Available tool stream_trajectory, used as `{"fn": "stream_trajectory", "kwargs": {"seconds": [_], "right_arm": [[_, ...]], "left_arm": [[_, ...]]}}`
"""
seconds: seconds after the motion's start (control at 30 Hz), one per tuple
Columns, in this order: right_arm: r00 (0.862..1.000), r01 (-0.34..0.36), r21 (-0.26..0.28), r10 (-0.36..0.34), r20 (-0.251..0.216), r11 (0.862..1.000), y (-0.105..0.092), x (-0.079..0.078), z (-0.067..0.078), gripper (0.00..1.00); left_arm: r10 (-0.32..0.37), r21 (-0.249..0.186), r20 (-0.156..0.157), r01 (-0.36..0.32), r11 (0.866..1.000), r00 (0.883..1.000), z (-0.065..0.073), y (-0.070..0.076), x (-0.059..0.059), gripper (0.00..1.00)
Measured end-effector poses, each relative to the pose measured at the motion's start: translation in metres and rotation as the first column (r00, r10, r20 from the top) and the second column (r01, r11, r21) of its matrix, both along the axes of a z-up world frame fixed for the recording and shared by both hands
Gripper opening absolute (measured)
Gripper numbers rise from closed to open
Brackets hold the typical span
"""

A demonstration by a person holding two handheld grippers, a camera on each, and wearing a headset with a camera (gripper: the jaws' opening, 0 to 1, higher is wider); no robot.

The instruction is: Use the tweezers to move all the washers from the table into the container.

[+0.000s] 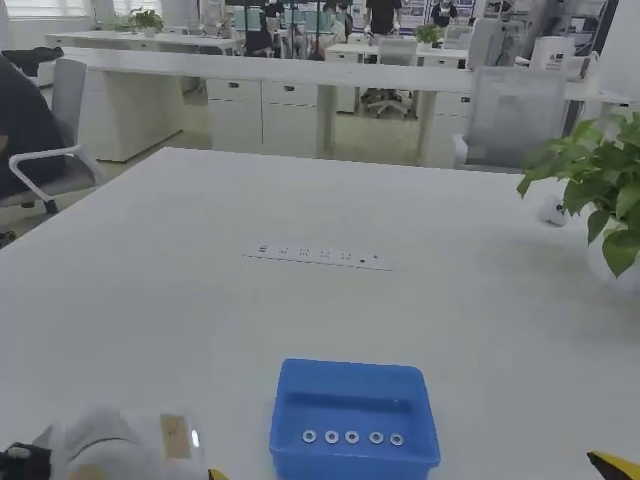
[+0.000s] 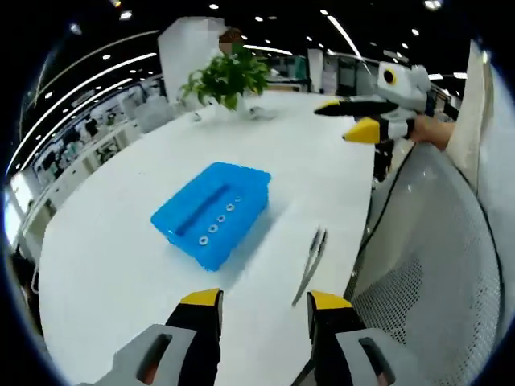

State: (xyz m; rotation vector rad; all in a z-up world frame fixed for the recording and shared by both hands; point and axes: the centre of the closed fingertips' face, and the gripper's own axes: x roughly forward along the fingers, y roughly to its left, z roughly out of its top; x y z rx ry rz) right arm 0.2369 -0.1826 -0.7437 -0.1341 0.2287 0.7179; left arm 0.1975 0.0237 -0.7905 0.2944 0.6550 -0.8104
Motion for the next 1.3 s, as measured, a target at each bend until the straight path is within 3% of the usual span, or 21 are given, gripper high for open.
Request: {"fn": "stream_trajectory", "kwargs": {"seconds": [0.07,0.13,0.17,0.2,0.23,0.33,0.4,0.43,0.5,0.53,0.63,0.83,0.93,1.0,1.07,1.1,1.23,1.3], "right_arm": [[1.000,0.004,0.005,-0.004,0.005,1.000,0.000,0.001,0.001,0.67],[1.000,0.007,0.015,-0.007,0.007,1.000,0.000,0.001,0.002,0.70],[1.000,0.008,0.022,-0.008,0.009,1.000,0.000,0.001,0.003,0.72],[1.000,0.009,0.028,-0.009,0.010,1.000,0.000,0.001,0.004,0.73],[1.000,0.008,0.031,-0.009,0.011,0.999,0.000,0.001,0.004,0.74],[1.000,0.007,0.035,-0.008,0.009,0.999,0.000,0.001,0.004,0.75],[1.000,0.006,0.027,-0.007,0.017,1.000,0.000,0.002,0.003,0.76],[1.000,0.005,0.023,-0.006,0.019,1.000,0.000,0.001,0.003,0.77],[1.000,0.004,0.017,-0.004,0.024,1.000,0.000,0.000,0.004,0.78],[1.000,0.006,0.017,-0.006,0.027,1.000,0.000,0.001,0.004,0.79],[0.999,0.016,0.024,-0.016,0.033,1.000,-0.002,0.002,0.005,0.82],[0.998,0.029,0.035,-0.030,0.050,0.999,-0.004,0.002,0.009,0.89],[0.998,0.028,0.029,-0.030,0.058,0.999,-0.003,0.002,0.010,0.90],[0.998,0.025,0.018,-0.026,0.058,1.000,-0.003,0.001,0.008,0.90],[0.998,0.024,0.009,-0.024,0.064,1.000,-0.002,0.002,0.008,0.90],[0.998,0.022,0.009,-0.022,0.066,1.000,-0.002,0.001,0.009,0.90],[0.996,0.020,0.010,-0.021,0.081,1.000,-0.002,0.001,0.011,0.90],[0.997,0.019,0.019,-0.021,0.081,1.000,-0.001,0.001,0.012,0.90]], "left_arm": [[0.101,-0.117,0.007,-0.100,0.988,0.995,0.016,0.008,-0.002,0.48],[0.164,-0.147,0.053,-0.155,0.977,0.985,0.025,0.019,-0.002,0.51],[0.205,-0.173,0.102,-0.186,0.967,0.973,0.032,0.026,-0.001,0.55],[0.227,-0.189,0.125,-0.202,0.961,0.966,0.036,0.029,-0.001,0.59],[0.282,-0.224,0.153,-0.245,0.943,0.947,0.041,0.036,-0.001,0.64],[0.367,-0.312,0.199,-0.296,0.903,0.909,0.053,0.044,-0.001,0.77],[0.398,-0.348,0.211,-0.312,0.884,0.893,0.057,0.046,-0.002,0.79],[0.429,-0.397,0.209,-0.324,0.859,0.879,0.061,0.046,0.000,0.81],[0.473,-0.448,0.209,-0.346,0.824,0.856,0.066,0.049,0.004,0.87],[0.480,-0.464,0.221,-0.341,0.818,0.849,0.069,0.048,0.006,0.90],[0.500,-0.458,0.264,-0.349,0.818,0.825,0.072,0.051,0.011,0.99],[0.521,-0.448,0.277,-0.371,0.813,0.808,0.070,0.050,0.019,0.99],[0.537,-0.442,0.297,-0.384,0.811,0.790,0.071,0.053,0.020,0.99],[0.551,-0.462,0.317,-0.381,0.801,0.772,0.075,0.057,0.021,0.99],[0.563,-0.498,0.320,-0.370,0.784,0.762,0.081,0.058,0.021,0.99],[0.575,-0.521,0.323,-0.367,0.771,0.752,0.084,0.058,0.022,0.99],[0.594,-0.518,0.332,-0.385,0.764,0.733,0.085,0.064,0.022,0.99],[0.596,-0.515,0.330,-0.390,0.764,0.732,0.085,0.064,0.022,0.99]]}}
